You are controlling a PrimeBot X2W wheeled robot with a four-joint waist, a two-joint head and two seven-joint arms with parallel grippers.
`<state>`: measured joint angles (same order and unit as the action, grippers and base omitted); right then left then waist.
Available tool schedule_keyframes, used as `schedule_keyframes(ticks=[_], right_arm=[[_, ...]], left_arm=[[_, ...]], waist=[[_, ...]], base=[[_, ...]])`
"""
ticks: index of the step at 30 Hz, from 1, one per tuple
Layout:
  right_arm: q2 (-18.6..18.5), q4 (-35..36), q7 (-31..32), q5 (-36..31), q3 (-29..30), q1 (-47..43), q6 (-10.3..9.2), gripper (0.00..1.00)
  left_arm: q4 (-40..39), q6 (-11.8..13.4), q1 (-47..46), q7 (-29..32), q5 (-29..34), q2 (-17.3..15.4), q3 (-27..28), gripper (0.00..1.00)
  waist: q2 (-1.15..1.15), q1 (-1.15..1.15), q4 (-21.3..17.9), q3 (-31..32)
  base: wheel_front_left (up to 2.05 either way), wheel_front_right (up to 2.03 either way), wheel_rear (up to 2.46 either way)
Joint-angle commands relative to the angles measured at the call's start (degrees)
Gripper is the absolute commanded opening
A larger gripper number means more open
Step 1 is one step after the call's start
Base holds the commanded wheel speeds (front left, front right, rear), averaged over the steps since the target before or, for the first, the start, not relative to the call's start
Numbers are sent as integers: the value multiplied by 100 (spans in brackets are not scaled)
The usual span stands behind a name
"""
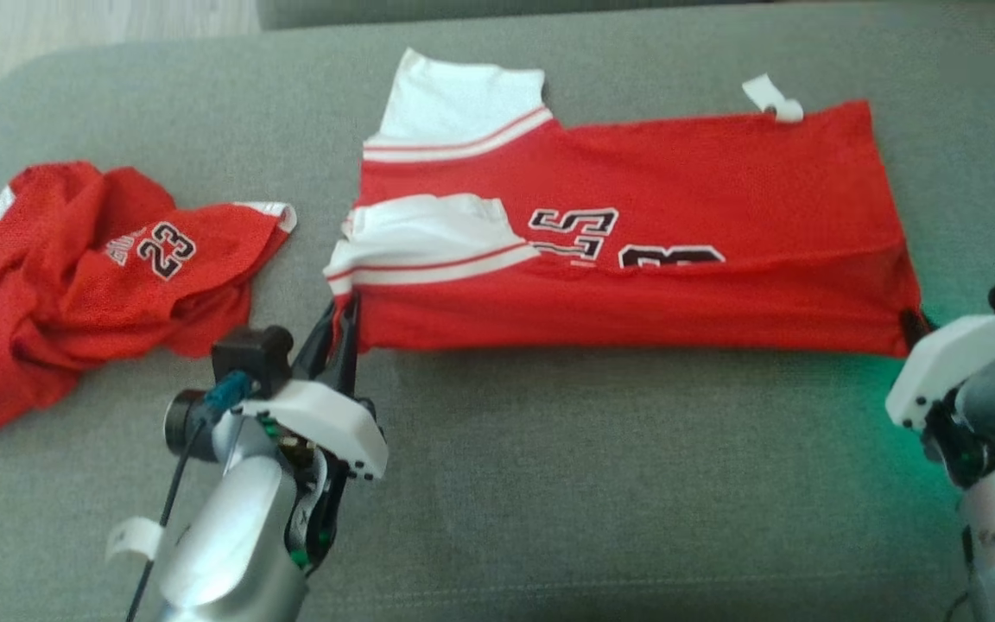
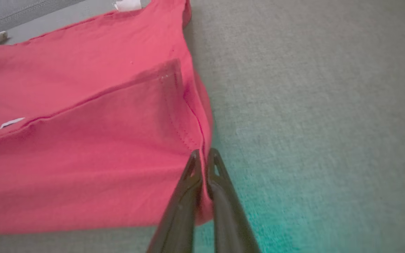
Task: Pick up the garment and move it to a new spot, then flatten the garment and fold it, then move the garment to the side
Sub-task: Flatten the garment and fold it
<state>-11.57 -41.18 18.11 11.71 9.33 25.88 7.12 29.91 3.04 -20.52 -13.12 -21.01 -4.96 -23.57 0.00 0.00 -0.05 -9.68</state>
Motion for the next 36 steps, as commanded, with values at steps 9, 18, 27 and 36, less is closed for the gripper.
schedule_keyframes(ticks=[9,18,27,36], right_arm=[[-317,861,712,181,-103,-825,36,0],[-289,1717,1200,187,24,-1440,36,0],[16,2349,596,-450,274,-1248,36,100],[129,2540,-180,-834,-138,-293,36,100]], left_arm=[[-420,31,561,278,-60,-312,-36,0],[-809,89,1046,624,-110,-401,-208,0],[-993,263,818,542,-88,-486,-80,100],[-1256,-31,-486,544,61,-922,95,100]], waist=[[0,0,-117,647],[0,0,-214,752],[0,0,-251,521],[0,0,-353,-218]], base=[[0,0,0],[0,0,0],[0,0,0],[0,0,0]])
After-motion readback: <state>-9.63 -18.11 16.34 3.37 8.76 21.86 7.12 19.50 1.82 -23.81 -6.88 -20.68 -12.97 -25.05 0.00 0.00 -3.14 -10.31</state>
